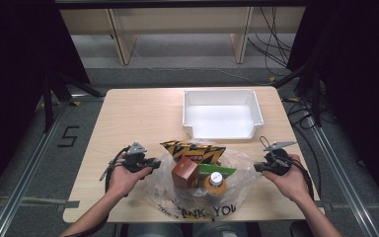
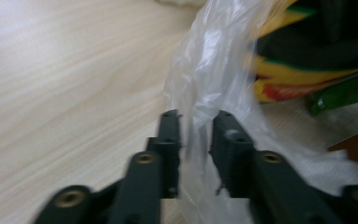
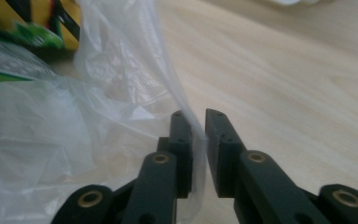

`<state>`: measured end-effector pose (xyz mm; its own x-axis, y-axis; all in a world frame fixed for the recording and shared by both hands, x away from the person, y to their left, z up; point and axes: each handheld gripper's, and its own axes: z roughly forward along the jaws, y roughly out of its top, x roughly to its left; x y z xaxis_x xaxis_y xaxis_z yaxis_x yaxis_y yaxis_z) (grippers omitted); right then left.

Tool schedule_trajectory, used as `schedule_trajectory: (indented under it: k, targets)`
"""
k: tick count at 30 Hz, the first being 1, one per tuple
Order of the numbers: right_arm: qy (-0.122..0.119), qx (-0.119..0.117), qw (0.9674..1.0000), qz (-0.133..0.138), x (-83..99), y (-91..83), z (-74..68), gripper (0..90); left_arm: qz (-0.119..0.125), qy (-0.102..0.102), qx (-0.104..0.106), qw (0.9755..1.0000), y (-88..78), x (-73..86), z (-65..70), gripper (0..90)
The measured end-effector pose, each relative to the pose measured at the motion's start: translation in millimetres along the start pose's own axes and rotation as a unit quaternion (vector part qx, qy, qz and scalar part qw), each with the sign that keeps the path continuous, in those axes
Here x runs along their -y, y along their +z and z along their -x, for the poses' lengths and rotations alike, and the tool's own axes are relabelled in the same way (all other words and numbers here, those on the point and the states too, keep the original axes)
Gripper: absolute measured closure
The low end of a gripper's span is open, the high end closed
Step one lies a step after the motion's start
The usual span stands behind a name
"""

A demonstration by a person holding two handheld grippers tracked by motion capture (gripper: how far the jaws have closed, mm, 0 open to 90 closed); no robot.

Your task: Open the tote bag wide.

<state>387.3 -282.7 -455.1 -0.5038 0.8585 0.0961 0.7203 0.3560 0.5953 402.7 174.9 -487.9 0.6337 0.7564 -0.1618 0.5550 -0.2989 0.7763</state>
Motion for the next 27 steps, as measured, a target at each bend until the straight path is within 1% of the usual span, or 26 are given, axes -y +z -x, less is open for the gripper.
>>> schedule_trajectory:
  k: [1, 2, 3, 4, 5, 6, 7, 8, 9, 10, 11, 12, 13, 14, 15, 16, 18, 19, 20, 21, 22, 23, 24, 25, 26, 27]
  targets:
    - [0.015, -0.005, 0.9999, 0.004, -0.7, -4.3, -1.7, 75.5, 0.027, -0.008, -0.001, 0.9996, -9.7, -2.3, 3.6, 57.4]
    - [0.020, -0.007, 0.9996, 0.017, -0.9, -8.7, -2.5, 73.2, 0.040, -0.005, -0.003, 0.9992, -16.4, -3.5, 5.3, 52.5]
    - [0.022, -0.008, 0.9991, 0.034, -1.3, -12.4, -3.3, 71.4, 0.040, -0.005, -0.003, 0.9992, -16.4, -3.5, 5.3, 49.7]
    - [0.022, -0.008, 0.9991, 0.034, -1.3, -12.4, -3.3, 71.4, 0.050, -0.006, -0.001, 0.9987, -23.7, -4.9, 7.0, 49.7]
    - [0.002, -0.006, 0.9980, 0.063, -4.2, -22.7, -3.9, 66.7, 0.074, -0.012, 0.000, 0.9972, -37.1, -6.4, 10.2, 46.5]
    - [0.002, -0.006, 0.9980, 0.063, -4.2, -22.7, -3.9, 66.7, 0.074, -0.012, 0.000, 0.9972, -37.1, -6.4, 10.2, 45.7]
    - [0.000, -0.006, 0.9974, 0.072, -6.8, -34.9, -10.0, 63.6, 0.085, -0.013, 0.000, 0.9963, -44.6, -7.0, 12.1, 45.1]
    - [-0.005, -0.012, 0.9963, 0.085, -7.4, -38.7, -12.2, 62.4, 0.094, -0.010, -0.001, 0.9955, -53.4, -7.3, 13.6, 45.1]
    - [-0.003, -0.021, 0.9952, 0.095, -8.2, -43.6, -16.4, 60.9, 0.094, -0.010, -0.001, 0.9955, -53.4, -7.3, 13.6, 45.1]
    - [-0.003, -0.021, 0.9952, 0.095, -8.2, -43.6, -16.4, 60.9, 0.097, -0.010, 0.002, 0.9953, -56.7, -7.1, 14.0, 45.1]
    - [-0.002, -0.030, 0.9932, 0.113, -9.1, -54.1, -24.6, 58.2, 0.099, -0.009, 0.002, 0.9951, -60.1, -6.1, 14.4, 45.6]
    - [0.004, -0.036, 0.9930, 0.113, -9.3, -59.6, -29.9, 57.2, 0.098, -0.005, 0.001, 0.9952, -61.2, -5.5, 14.6, 45.9]
    - [-0.003, -0.040, 0.9912, 0.126, -9.4, -61.9, -32.9, 56.5, 0.098, -0.005, 0.001, 0.9952, -61.2, -5.5, 14.6, 46.2]
    - [-0.003, -0.040, 0.9912, 0.126, -9.4, -61.9, -32.9, 56.5, 0.098, -0.006, 0.002, 0.9952, -61.2, -4.8, 14.8, 46.2]
    - [-0.016, -0.041, 0.9908, 0.128, -9.1, -68.6, -39.2, 54.6, 0.096, -0.012, 0.004, 0.9953, -59.7, -3.1, 15.6, 46.5]
    - [-0.031, -0.041, 0.9892, 0.137, -9.4, -71.5, -39.9, 54.1, 0.096, -0.012, 0.004, 0.9953, -59.7, -3.1, 15.6, 46.7]
    - [-0.018, -0.053, 0.9872, 0.149, -9.0, -77.2, -46.8, 53.2, 0.094, -0.012, 0.007, 0.9955, -55.7, -1.6, 16.7, 47.2]
    - [-0.021, -0.055, 0.9867, 0.151, -9.1, -79.4, -48.9, 53.2, 0.094, -0.012, 0.007, 0.9955, -55.7, -1.6, 16.7, 47.7]
    - [-0.032, -0.054, 0.9858, 0.156, -9.1, -80.6, -49.9, 53.0, 0.090, -0.007, 0.009, 0.9959, -53.0, -1.3, 16.9, 48.0]
    - [-0.032, -0.054, 0.9858, 0.156, -9.1, -80.6, -49.9, 53.0, 0.090, -0.007, 0.009, 0.9959, -53.0, -1.3, 16.9, 48.1]
    - [-0.044, -0.049, 0.9848, 0.161, -9.4, -83.7, -51.7, 52.9, 0.087, -0.006, 0.009, 0.9962, -51.2, -1.5, 17.3, 48.6]
    - [-0.054, -0.047, 0.9819, 0.175, -10.2, -83.6, -51.2, 52.8, 0.087, -0.006, 0.009, 0.9962, -51.2, -1.5, 17.3, 49.0]
    - [-0.054, -0.047, 0.9825, 0.172, -10.3, -86.2, -51.5, 52.9, 0.086, -0.007, 0.010, 0.9962, -50.5, -1.8, 17.5, 49.3]
    - [-0.035, -0.058, 0.9829, 0.171, -9.8, -86.9, -55.2, 53.4, 0.085, -0.003, 0.009, 0.9963, -49.3, -2.7, 17.8, 49.7]
    - [-0.035, -0.058, 0.9829, 0.171, -9.8, -86.9, -55.2, 53.4, 0.085, -0.003, 0.009, 0.9963, -49.3, -2.7, 17.8, 50.0]
    - [-0.054, -0.060, 0.9828, 0.166, -8.6, -86.3, -58.3, 57.7, 0.086, -0.006, 0.012, 0.9962, -47.2, -3.1, 18.3, 50.5]
